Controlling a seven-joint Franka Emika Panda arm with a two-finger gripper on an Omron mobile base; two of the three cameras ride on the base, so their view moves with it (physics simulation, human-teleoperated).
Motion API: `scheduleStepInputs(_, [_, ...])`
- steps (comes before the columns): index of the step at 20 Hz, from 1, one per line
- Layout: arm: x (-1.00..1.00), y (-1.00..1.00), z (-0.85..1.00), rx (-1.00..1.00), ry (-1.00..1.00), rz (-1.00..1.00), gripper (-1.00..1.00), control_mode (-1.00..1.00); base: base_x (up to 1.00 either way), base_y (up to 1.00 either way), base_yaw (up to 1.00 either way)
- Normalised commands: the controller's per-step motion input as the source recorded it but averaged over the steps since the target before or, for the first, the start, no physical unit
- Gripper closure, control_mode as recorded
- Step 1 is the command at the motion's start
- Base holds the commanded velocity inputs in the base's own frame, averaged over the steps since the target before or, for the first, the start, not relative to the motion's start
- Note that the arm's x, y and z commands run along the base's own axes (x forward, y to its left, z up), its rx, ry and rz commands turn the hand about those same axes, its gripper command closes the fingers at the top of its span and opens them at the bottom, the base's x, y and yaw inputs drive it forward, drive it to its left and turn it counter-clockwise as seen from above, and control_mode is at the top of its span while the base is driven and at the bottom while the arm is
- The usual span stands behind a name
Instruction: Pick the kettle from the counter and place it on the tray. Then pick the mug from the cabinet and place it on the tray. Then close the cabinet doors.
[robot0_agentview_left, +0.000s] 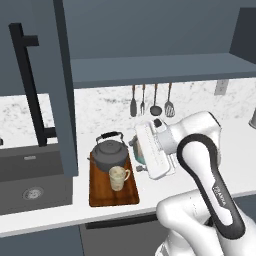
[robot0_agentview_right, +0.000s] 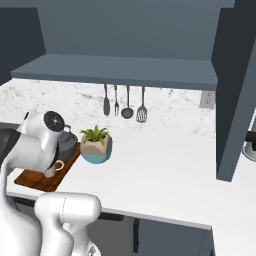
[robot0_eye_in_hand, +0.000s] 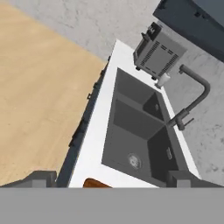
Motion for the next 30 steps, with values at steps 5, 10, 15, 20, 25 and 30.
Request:
scheduleStepInputs(5, [-0.39, 0.15, 0.15, -0.13, -0.02, 0.02, -1.00, -1.00, 0.00, 0.00, 0.00])
scheduleStepInputs(10, [-0.41, 0.07, 0.19, -0.07, -0.03, 0.04, -1.00, -1.00, 0.00, 0.00, 0.00])
scheduleStepInputs(15, [-0.42, 0.04, 0.25, -0.03, -0.05, 0.07, -1.00, -1.00, 0.00, 0.00, 0.00])
scheduleStepInputs(20, [-0.37, 0.16, 0.16, -0.06, -0.04, 0.04, -1.00, -1.00, 0.00, 0.00, 0.00])
scheduleStepInputs(25, [-0.32, 0.18, 0.11, 0.00, -0.10, 0.05, -1.00, -1.00, 0.00, 0.00, 0.00])
scheduleStepInputs(30, [-0.29, 0.35, 0.11, 0.01, -0.21, 0.05, -1.00, -1.00, 0.00, 0.00, 0.00])
